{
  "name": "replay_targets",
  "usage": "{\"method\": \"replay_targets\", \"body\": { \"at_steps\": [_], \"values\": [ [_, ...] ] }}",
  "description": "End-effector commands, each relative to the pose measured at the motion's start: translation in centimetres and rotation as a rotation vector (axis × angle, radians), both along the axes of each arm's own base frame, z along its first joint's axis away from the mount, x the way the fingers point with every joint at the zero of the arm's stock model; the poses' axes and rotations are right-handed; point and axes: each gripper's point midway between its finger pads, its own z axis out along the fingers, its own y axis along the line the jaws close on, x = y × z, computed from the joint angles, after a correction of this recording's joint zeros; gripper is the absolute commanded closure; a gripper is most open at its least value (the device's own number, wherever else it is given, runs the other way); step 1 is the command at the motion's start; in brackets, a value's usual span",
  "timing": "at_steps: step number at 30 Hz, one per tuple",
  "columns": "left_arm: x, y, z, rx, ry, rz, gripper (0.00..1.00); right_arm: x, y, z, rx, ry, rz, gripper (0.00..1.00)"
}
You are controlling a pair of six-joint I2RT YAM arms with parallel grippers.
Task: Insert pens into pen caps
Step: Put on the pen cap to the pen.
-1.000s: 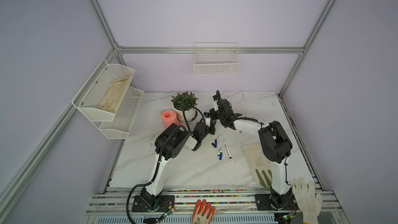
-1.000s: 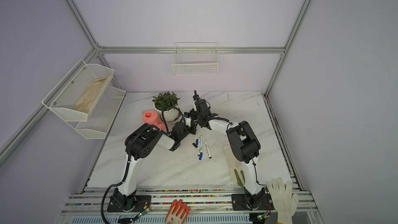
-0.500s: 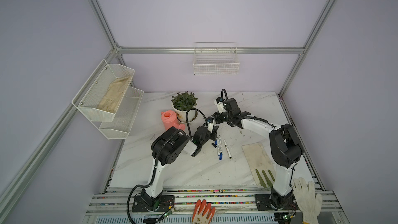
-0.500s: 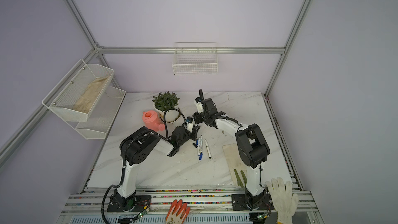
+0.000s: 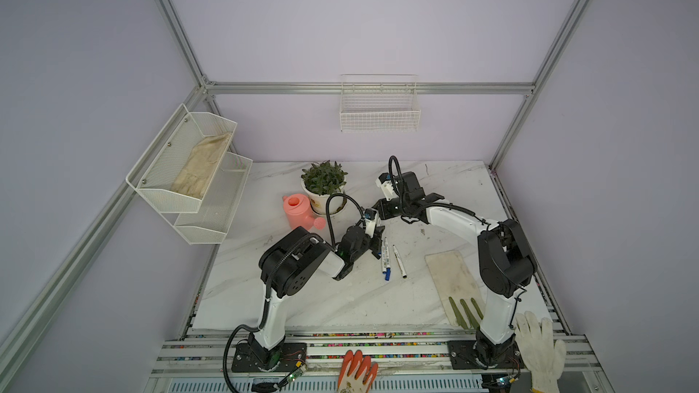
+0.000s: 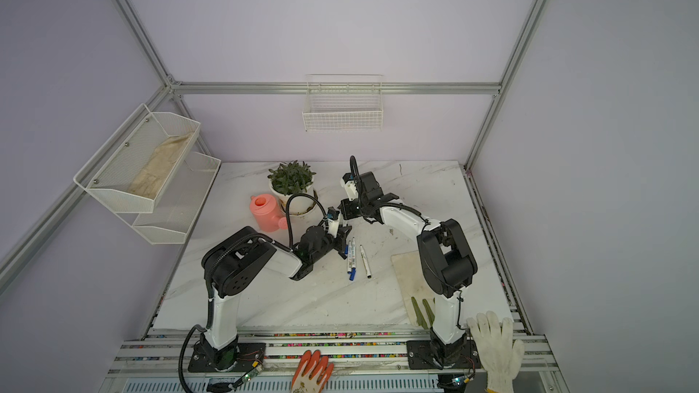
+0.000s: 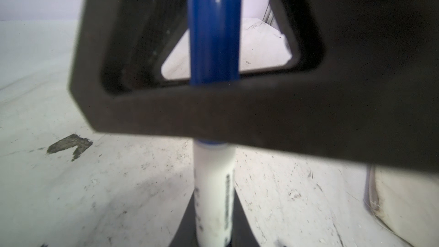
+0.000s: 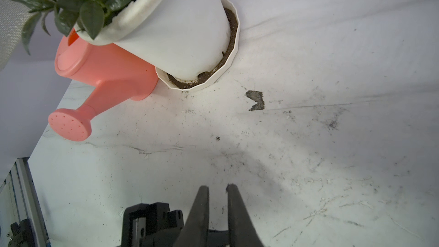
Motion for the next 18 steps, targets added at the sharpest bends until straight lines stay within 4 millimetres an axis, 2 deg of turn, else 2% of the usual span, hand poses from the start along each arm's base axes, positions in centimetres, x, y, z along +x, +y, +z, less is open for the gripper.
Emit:
{"method": "replay_targets", "body": {
  "at_steps": [1, 3, 12, 18],
  "values": [
    [0.5, 0.3, 7.8, -0.181, -0.167, 0.032, 1.0, -3.4, -0.2, -0.6, -0.014, 0.136, 0.04, 0.93],
    [0.2, 0.1, 7.5, -0.176, -0.161, 0.027, 1.0, -3.0, -0.3, 0.3, 0.0, 0.116, 0.026, 0.91],
    [-0.9, -0.3, 6.3, -0.16, -0.13, 0.009, 1.0, -0.9, -0.7, 4.1, 0.043, 0.029, -0.03, 0.67],
    [-1.1, -0.5, 5.6, -0.167, -0.105, 0.015, 1.0, -0.3, -0.8, 7.0, 0.087, -0.036, -0.042, 0.57]
  ]
}}
